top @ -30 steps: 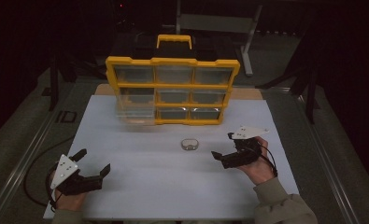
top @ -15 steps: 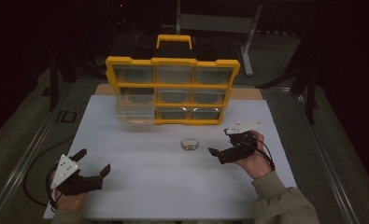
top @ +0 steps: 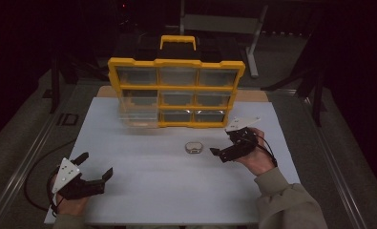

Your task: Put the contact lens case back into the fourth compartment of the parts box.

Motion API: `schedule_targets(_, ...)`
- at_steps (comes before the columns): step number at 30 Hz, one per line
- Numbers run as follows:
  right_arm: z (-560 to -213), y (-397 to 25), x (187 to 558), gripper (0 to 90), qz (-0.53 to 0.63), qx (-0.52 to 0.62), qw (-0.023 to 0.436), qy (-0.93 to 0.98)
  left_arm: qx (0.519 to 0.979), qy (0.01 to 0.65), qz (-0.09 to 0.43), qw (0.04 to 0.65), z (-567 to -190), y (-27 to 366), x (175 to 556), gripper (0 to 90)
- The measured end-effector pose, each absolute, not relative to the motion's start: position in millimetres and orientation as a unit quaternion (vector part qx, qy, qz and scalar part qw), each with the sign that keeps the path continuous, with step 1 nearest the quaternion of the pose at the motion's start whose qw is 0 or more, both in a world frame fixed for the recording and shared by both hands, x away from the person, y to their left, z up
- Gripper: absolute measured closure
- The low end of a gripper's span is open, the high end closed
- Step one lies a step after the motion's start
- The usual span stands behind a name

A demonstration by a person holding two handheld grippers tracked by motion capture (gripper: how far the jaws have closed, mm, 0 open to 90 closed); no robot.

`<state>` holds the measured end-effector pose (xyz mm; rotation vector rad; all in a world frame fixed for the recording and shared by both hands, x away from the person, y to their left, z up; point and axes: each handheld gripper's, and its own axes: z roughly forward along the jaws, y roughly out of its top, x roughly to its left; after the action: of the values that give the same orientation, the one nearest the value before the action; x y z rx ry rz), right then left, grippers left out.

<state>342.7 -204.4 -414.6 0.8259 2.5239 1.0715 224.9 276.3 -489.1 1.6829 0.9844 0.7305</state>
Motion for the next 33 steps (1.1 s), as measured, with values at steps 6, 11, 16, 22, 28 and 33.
schedule_targets(6, -420.6, -198.5, 349.9, 7.0, 0.356, 0.282, 0.124, 0.882, 0.698, 0.408, 0.302, 0.505, -489.1, 276.2, 224.9, 0.0)
schedule_targets(11, -416.4, -191.3, 355.3, 7.0, 0.344, 0.269, 0.119, 0.892, 0.698, 0.408, 0.302, 0.505, -489.2, 276.2, 225.1, 0.0)
schedule_targets(16, -412.5, -187.0, 364.5, 7.0, 0.326, 0.252, 0.118, 0.903, 0.698, 0.408, 0.302, 0.505, -489.1, 276.7, 224.9, 0.0)
schedule_targets(22, -408.4, -183.8, 382.1, 7.0, 0.305, 0.232, 0.113, 0.917, 0.699, 0.408, 0.301, 0.504, -489.4, 276.5, 225.3, 0.0)
schedule_targets(28, -411.3, -176.7, 395.3, 7.1, 0.283, 0.215, 0.109, 0.928, 0.699, 0.409, 0.299, 0.505, -489.7, 276.4, 225.7, 0.0)
schedule_targets(33, -410.3, -166.9, 404.1, 7.2, 0.262, 0.201, 0.105, 0.938, 0.7, 0.408, 0.299, 0.504, -489.8, 276.6, 226.0, 0.0)
